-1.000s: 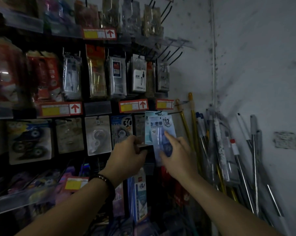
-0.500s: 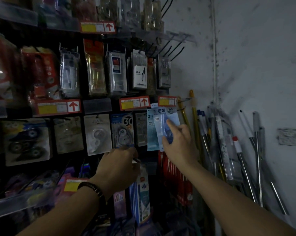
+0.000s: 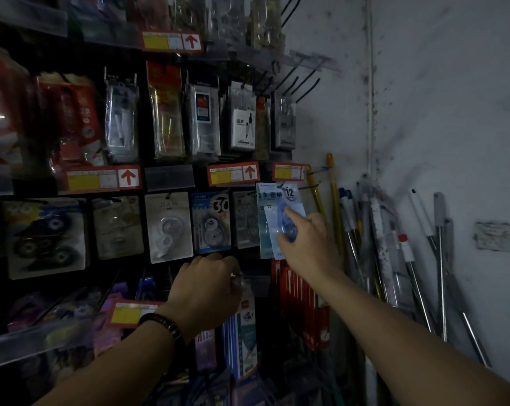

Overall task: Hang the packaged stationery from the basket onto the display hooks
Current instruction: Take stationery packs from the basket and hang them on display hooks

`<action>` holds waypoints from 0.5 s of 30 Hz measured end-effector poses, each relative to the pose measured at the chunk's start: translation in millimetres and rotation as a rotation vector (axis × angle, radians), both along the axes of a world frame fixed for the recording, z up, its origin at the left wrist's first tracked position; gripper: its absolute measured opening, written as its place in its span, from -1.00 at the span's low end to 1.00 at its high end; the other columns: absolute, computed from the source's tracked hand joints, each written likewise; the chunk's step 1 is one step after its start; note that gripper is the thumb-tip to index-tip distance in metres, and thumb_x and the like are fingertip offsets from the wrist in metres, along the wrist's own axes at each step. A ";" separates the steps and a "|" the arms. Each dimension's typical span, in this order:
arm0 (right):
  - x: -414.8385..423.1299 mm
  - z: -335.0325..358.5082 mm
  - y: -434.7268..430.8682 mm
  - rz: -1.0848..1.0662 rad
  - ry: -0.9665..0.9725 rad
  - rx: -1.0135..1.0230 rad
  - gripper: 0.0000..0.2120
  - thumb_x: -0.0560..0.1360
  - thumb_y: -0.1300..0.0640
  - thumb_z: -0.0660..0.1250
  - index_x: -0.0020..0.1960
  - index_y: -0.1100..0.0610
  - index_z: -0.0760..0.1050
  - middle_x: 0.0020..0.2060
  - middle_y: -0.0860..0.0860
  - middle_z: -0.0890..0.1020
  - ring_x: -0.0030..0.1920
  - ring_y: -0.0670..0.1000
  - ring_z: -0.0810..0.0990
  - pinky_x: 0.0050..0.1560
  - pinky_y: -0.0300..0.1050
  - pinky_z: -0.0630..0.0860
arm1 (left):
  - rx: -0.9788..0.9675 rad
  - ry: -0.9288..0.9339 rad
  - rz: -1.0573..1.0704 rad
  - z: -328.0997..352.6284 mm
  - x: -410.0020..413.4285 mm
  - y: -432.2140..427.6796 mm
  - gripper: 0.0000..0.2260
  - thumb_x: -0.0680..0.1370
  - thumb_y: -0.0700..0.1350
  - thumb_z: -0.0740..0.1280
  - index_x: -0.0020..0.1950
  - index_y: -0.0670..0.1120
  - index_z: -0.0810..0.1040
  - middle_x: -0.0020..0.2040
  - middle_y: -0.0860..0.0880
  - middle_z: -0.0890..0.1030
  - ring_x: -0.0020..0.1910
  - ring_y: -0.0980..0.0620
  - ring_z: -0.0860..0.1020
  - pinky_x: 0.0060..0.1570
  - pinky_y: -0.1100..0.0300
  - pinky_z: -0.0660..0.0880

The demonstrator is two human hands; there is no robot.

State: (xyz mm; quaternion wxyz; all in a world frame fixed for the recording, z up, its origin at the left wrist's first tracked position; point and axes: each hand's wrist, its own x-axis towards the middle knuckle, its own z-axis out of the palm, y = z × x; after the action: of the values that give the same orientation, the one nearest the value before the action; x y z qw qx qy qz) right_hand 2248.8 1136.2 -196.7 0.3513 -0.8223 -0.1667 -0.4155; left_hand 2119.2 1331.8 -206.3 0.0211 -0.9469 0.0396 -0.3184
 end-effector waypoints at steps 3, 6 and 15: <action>7.6 5.4 9.6 0.002 0.056 -0.030 -0.35 0.60 -0.08 0.42 0.62 -0.13 0.28 0.26 0.03 0.43 0.17 0.07 0.54 0.10 0.07 0.64 | 0.023 -0.003 -0.004 -1.7 -2.0 -1.3 -0.76 0.65 0.15 0.25 0.27 0.14 0.53 0.20 0.06 0.59 0.18 -0.07 0.60 0.19 0.00 0.54; 13.9 7.1 18.4 0.007 0.088 -0.035 -0.40 0.57 0.03 0.45 0.57 -0.08 0.38 0.23 0.10 0.49 0.19 0.15 0.57 0.17 0.10 0.62 | 0.032 -0.013 -0.008 -5.4 -7.6 0.6 -0.78 0.66 0.17 0.24 0.25 0.14 0.51 0.19 0.07 0.56 0.18 -0.08 0.58 0.15 0.01 0.52; -45.9 -23.0 21.3 0.007 0.133 -0.121 -0.56 0.60 -0.09 0.33 0.46 -0.05 0.44 0.27 0.02 0.48 0.22 0.12 0.56 0.15 0.10 0.60 | 0.060 -0.066 -0.054 -18.0 -66.1 16.1 -0.70 0.63 0.16 0.27 0.36 0.17 0.51 0.31 0.10 0.53 0.29 -0.06 0.50 0.24 0.02 0.48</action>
State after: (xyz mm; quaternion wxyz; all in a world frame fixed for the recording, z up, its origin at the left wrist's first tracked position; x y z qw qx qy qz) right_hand 2202.8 1157.5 -219.8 0.3125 -0.8672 -0.1707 -0.3481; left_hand 2053.0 1347.9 -224.3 0.0421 -0.9333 0.0741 -0.3487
